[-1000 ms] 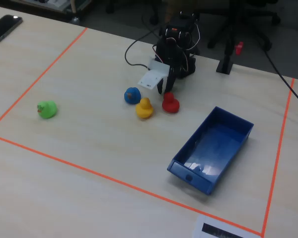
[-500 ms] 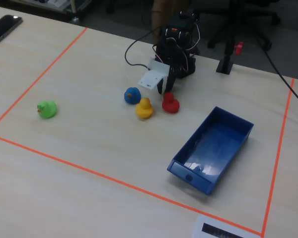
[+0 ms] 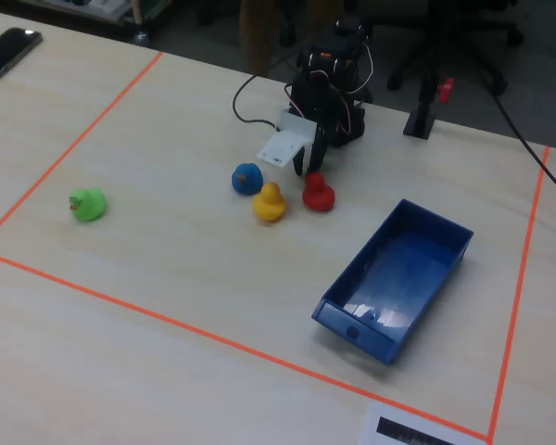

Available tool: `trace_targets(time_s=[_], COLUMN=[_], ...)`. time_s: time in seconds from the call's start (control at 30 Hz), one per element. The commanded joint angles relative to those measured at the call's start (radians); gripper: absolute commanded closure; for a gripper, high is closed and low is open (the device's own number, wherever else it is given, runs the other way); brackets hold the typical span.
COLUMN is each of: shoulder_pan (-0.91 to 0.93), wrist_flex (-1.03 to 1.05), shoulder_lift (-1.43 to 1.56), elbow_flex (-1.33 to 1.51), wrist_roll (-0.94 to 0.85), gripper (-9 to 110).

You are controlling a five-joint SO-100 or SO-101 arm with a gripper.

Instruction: Grasp green duck and put it into box.

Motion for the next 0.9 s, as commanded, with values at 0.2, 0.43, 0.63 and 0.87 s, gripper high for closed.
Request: trace_targets(time_s=[0.2,0.43,0.63,0.87], shoulder_pan=[0.006,0.006,0.006,0.006], wrist_flex=[0.020,0.020,0.020,0.018], shoulder_lift=[-0.015,-0.015,-0.015,-0.015], elbow_flex=[-0.003,-0.003,-0.003,-0.003], wrist_roll=[0.002,0.002,0.002,0.002], gripper=[97,97,97,97])
